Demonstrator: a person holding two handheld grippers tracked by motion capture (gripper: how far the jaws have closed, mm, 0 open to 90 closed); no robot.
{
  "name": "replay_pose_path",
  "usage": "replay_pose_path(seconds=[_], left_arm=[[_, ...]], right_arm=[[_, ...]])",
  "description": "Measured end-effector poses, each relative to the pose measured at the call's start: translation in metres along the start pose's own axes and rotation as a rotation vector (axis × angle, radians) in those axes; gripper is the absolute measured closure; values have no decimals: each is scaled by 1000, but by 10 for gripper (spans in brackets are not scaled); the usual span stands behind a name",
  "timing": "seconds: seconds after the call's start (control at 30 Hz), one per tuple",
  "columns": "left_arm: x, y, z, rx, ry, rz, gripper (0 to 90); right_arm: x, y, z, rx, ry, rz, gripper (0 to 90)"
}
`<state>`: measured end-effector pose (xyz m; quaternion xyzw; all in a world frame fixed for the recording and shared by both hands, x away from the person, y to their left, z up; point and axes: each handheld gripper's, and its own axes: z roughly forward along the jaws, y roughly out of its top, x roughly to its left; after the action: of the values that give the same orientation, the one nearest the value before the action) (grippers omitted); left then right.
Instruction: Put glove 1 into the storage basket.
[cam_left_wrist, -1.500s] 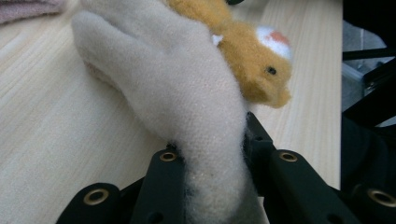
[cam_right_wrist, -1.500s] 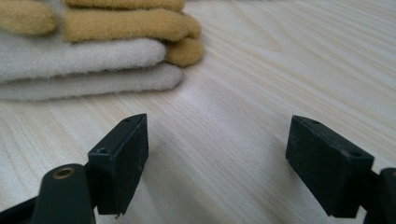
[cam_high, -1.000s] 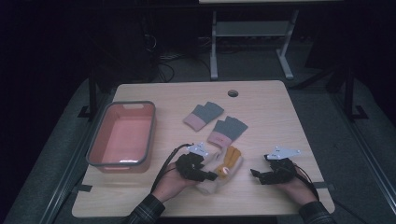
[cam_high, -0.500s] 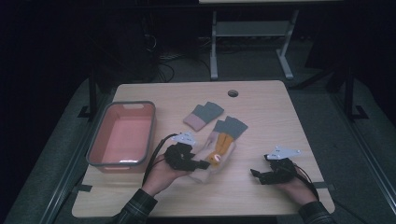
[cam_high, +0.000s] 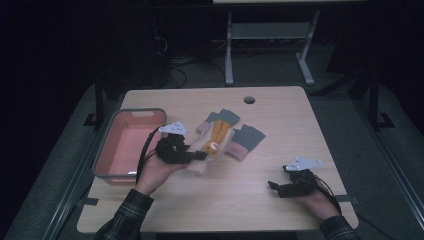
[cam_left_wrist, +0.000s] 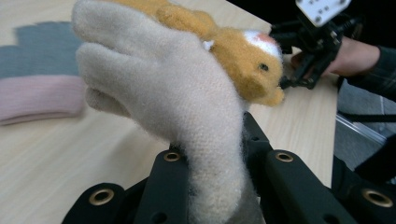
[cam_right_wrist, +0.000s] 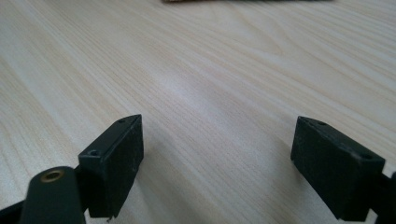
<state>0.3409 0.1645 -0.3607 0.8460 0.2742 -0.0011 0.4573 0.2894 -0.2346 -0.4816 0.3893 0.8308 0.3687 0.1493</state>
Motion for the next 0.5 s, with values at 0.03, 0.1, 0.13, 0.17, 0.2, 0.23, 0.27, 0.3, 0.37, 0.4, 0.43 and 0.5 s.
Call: replay_pose_path(seconds=[0.03,0.1,0.13,0.17,0.2,0.23,0.27,0.3,0.37,0.4,0.43,0.5], left_arm=[[2,0,-3,-3,8,-3,763],[6,1,-9,-3,24,-8,763],[8,1,-12,-7,31,-13,763],[11,0,-15,-8,38,-14,763],[13,0,-19,-13,48,-22,762],[15,0,-21,-15,54,-24,763],[18,0,-25,-18,62,-24,762],[19,-1,-28,-23,69,-33,762],[24,-2,-34,-26,89,-36,762],[26,-2,-38,-32,100,-40,762],[28,-3,-42,-34,105,-49,762],[33,-5,-49,-42,123,-59,761]], right_arm=[[0,0,0,0,0,0,165],[0,0,0,0,0,0,166],[0,0,0,0,0,0,166],[0,0,0,0,0,0,166],[0,0,0,0,0,0,166],[0,0,0,0,0,0,166],[0,0,0,0,0,0,166],[0,0,0,0,0,0,165],[0,0,0,0,0,0,166],[0,0,0,0,0,0,166],[0,0,0,1,0,0,166],[0,0,0,1,0,0,165]])
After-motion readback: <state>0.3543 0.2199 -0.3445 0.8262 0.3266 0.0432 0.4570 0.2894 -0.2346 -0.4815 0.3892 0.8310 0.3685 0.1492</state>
